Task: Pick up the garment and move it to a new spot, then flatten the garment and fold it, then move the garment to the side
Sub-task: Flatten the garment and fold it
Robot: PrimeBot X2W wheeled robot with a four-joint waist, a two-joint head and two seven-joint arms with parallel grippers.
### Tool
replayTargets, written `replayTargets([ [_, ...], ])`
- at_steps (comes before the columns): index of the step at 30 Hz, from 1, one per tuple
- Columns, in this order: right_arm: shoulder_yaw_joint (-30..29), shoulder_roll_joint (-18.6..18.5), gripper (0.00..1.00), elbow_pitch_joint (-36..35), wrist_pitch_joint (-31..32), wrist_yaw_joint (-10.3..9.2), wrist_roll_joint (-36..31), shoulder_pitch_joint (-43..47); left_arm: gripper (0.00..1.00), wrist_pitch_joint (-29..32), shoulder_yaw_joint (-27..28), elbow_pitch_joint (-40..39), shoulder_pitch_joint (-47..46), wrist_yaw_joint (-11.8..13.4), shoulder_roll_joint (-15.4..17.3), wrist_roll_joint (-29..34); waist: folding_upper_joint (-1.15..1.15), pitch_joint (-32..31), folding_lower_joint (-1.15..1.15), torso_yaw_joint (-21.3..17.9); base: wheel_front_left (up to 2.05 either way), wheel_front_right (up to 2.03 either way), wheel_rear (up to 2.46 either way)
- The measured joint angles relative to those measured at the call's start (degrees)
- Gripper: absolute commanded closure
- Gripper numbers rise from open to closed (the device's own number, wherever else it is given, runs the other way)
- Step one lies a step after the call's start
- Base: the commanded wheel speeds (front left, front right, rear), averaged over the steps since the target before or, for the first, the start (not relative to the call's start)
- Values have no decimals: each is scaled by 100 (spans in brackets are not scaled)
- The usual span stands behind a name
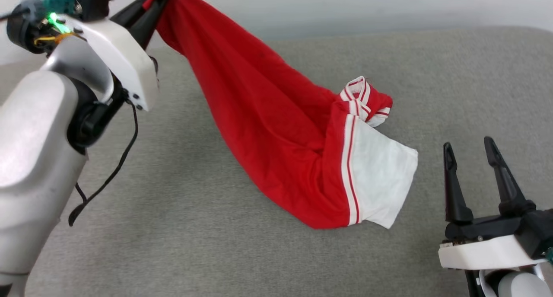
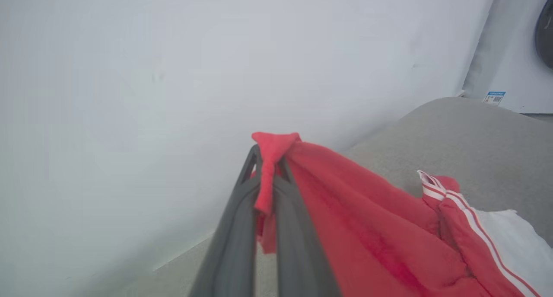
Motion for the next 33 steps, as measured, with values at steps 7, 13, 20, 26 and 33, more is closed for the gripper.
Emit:
replayTargets([
  [7,-3,0,0,103,0,0,0,220,100,86,-472,-1278,1173,143,250,124,0,-352,0,410,0,0,0],
  [13,27,1,0,172,0,0,-14,308,100,420,-1129,-1917,2771,321,537,-60,0,-641,-1,720,0,0,0],
  [20,-34,0,0,267,0,0,-13,376,100,967,-2072,-2041,3990,212,635,-291,0,-865,-2,974,0,0,0],
  [26,-29,0,0,327,0,0,-4,376,100,1081,-2546,-1574,4079,77,519,-92,0,-900,-1,1038,0,0,0],
  [33,-35,0,0,378,0,0,-4,370,46,882,-2820,-1183,4121,22,80,-114,0,-918,-1,977,0,0,0],
])
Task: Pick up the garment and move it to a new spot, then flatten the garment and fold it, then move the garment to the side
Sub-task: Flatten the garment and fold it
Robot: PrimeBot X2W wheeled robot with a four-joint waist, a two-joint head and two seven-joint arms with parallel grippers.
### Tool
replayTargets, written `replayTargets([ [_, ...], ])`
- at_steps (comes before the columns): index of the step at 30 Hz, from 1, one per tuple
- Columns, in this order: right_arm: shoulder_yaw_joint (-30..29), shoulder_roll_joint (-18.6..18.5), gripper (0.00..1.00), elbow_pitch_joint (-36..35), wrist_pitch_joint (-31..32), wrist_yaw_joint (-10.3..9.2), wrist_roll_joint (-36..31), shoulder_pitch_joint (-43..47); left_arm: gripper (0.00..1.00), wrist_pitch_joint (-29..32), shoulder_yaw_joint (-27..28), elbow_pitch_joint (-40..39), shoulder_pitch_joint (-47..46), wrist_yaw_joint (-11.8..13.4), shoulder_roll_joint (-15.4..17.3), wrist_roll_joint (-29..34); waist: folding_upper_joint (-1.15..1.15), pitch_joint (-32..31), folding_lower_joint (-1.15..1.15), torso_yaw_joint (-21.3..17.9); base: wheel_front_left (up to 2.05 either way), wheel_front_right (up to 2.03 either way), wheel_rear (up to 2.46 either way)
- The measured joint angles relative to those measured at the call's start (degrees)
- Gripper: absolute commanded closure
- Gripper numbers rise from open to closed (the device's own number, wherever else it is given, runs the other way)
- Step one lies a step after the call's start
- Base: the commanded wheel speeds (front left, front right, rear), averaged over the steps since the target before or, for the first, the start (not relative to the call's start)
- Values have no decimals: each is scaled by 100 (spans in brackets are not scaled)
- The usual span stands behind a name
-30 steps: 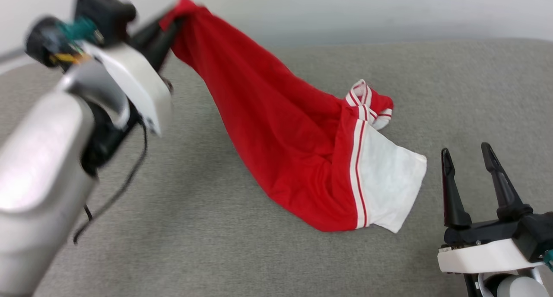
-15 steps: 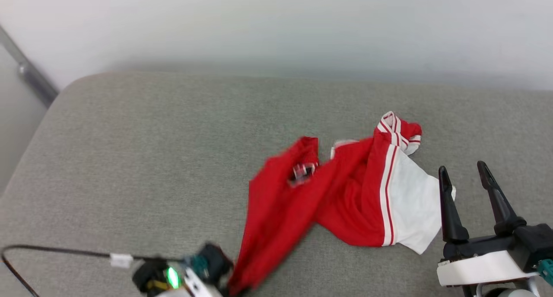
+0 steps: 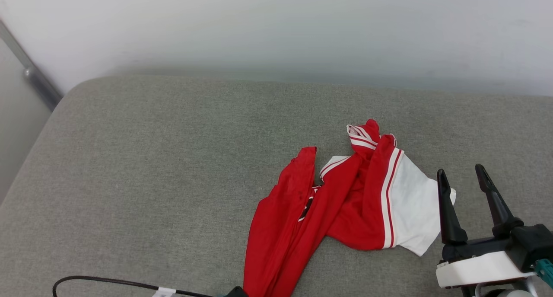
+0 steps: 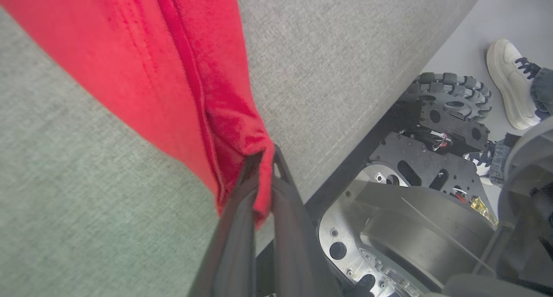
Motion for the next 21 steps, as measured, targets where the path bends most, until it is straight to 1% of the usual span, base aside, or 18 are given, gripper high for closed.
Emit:
replayTargets([
  [1,0,0,0,3,0,0,0,0,0,-91,37,36,-4,13,-40,16,0,-9,0,-5,0,0,0],
  [6,-45,0,0,22,0,0,4,7,0,-723,530,14,-130,297,-208,-66,0,-74,0,5,0,0,0],
  [12,-83,0,0,25,0,0,8,87,0,-1947,1438,-252,-300,804,-268,-120,0,-196,0,60,0,0,0],
  [14,-85,0,0,18,0,0,8,95,0,-2520,1739,-352,-301,1016,-279,-56,0,-231,0,81,0,0,0],
  [16,-97,1,0,66,0,0,51,112,0,-3039,2022,-377,-286,1367,-247,194,0,-252,0,89,0,0,0],
  [18,-87,-1,0,162,51,0,75,162,0,-3260,2369,-467,-110,1634,-319,223,0,-245,0,109,0,0,0],
  [20,-13,-3,0,188,421,0,133,163,0,-3316,2651,-634,82,1833,-458,390,0,-214,0,159,0,0,0],
  [21,69,-13,0,182,691,0,110,148,0,-3318,2848,-758,170,1887,-519,506,0,-192,1,185,0,0,0],
])
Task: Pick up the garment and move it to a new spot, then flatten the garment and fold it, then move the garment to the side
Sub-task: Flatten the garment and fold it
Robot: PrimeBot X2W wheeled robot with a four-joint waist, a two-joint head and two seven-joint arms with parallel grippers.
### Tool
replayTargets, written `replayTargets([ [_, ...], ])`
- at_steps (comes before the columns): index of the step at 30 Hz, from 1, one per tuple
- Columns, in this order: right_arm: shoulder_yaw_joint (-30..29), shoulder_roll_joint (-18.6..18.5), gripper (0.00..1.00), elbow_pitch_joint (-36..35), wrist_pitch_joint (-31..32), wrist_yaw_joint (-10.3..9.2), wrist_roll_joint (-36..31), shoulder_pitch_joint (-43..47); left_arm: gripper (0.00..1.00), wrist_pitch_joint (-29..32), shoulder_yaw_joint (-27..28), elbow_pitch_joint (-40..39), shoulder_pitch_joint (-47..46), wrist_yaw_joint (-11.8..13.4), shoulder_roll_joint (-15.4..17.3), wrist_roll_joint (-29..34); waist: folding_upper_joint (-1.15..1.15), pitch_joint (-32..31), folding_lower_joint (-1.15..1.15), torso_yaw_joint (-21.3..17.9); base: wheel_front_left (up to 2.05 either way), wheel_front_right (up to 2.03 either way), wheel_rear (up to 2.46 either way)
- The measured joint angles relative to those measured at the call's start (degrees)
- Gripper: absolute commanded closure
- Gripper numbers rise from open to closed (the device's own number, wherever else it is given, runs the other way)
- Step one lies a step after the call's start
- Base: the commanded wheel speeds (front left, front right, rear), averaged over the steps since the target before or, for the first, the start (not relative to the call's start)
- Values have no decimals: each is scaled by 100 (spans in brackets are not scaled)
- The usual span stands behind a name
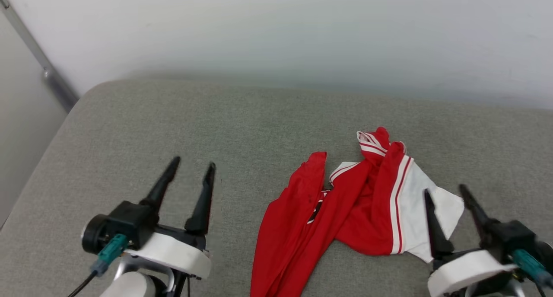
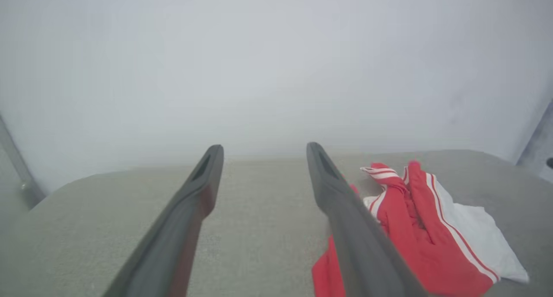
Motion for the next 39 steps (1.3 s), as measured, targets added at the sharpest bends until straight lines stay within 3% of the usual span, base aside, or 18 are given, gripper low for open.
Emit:
replayTargets([
  [3,369,-307,0,-132,990,1,58,-161,0,-16,438,-311,244,29,-204,408,0,95,0,90,0,0,0],
  [9,1184,-1262,0,-325,3745,0,845,-458,0,-16,856,-345,514,-339,-557,894,0,339,0,327,0,0,0],
  [13,1518,-1697,0,-352,4918,0,1230,-682,0,-16,1070,-267,522,-586,-790,1074,0,494,0,535,0,0,0],
  [18,1738,-1875,0,-77,5689,1,1272,-945,0,-16,1314,-157,523,-857,-1025,1251,0,681,1,780,0,0,0],
  [24,1659,-1974,0,467,5720,5,1129,-1216,0,-16,1579,38,520,-1235,-1363,1470,0,986,0,1109,0,0,0],
  [25,1634,-1978,55,519,5703,7,1129,-1226,0,-16,1614,63,516,-1274,-1399,1495,0,1022,0,1139,0,0,0],
  [26,1624,-1992,85,555,5680,8,1111,-1235,0,-16,1649,88,516,-1296,-1434,1519,0,1051,0,1166,0,0,0],
  [27,1604,-2008,100,579,5661,8,1105,-1235,0,-16,1689,120,517,-1333,-1463,1539,0,1073,0,1185,0,0,0],
  [33,1327,-2148,100,656,5506,8,1105,-1109,0,-16,1913,240,602,-1482,-1549,1669,0,981,0,1049,0,0,0],
  [39,812,-2681,100,560,5468,4,994,-616,0,-16,2019,308,682,-1594,-1627,1771,0,766,1,716,0,0,0],
])
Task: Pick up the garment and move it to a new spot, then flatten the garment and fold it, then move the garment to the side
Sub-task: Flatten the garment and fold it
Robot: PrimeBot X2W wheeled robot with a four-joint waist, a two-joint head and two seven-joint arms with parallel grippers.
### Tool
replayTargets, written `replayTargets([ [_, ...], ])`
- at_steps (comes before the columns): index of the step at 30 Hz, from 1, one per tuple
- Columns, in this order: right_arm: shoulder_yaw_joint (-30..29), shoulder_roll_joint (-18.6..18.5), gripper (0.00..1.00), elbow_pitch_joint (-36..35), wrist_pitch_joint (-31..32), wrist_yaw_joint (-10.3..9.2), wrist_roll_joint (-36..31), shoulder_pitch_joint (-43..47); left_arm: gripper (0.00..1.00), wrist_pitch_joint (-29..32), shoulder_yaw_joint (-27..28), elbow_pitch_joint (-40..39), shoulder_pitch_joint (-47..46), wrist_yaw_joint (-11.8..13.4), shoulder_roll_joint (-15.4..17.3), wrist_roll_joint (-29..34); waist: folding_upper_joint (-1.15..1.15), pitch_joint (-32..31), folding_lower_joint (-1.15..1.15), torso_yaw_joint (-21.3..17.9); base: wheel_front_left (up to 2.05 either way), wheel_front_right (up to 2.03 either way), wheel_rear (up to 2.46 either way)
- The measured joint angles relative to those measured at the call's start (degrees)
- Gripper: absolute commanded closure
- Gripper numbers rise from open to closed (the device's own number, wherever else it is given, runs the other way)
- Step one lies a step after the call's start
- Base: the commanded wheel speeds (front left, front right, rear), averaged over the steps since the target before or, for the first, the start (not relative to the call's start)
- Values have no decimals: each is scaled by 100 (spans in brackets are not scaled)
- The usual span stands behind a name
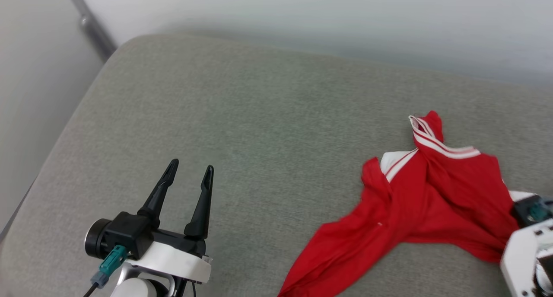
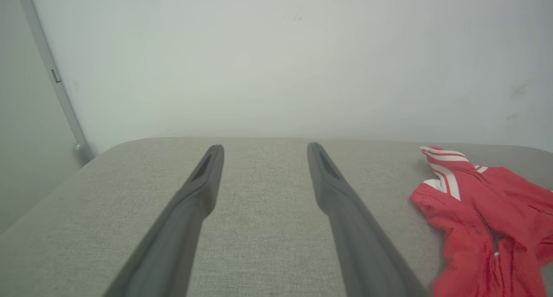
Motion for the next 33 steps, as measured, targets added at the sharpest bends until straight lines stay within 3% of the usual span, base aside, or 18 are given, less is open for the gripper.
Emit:
replayTargets([
  [6,-438,-101,100,-48,49,-1,-48,519,0,0,66,70,62,-73,-59,65,0,-201,0,-336,0,0,0],
  [13,-669,180,100,41,-41,-5,-98,1011,0,0,122,116,126,-124,-69,112,0,-323,0,-616,0,0,0],
  [14,-650,216,92,46,-112,-5,-122,1026,0,0,120,125,128,-135,-69,114,0,-334,0,-647,0,0,0],
  [15,-654,265,5,47,-216,-5,-159,1025,0,0,118,140,130,-140,-67,124,0,-348,0,-681,0,0,0],
  [16,-664,332,0,57,-293,-5,-168,1023,0,0,114,147,136,-141,-67,130,0,-361,0,-715,0,0,0],
  [21,-671,612,0,-170,-902,-4,-96,827,0,0,110,174,138,-188,-30,130,0,-404,0,-931,0,0,0],
  [26,-918,878,0,-823,-1525,-3,67,643,0,1,97,178,53,-201,25,77,0,-441,0,-1156,0,0,0],
  [33,-1402,1702,0,-1585,-3005,-4,92,529,0,369,-179,119,-238,-303,143,-153,0,-356,-1,-1471,0,0,0],
])
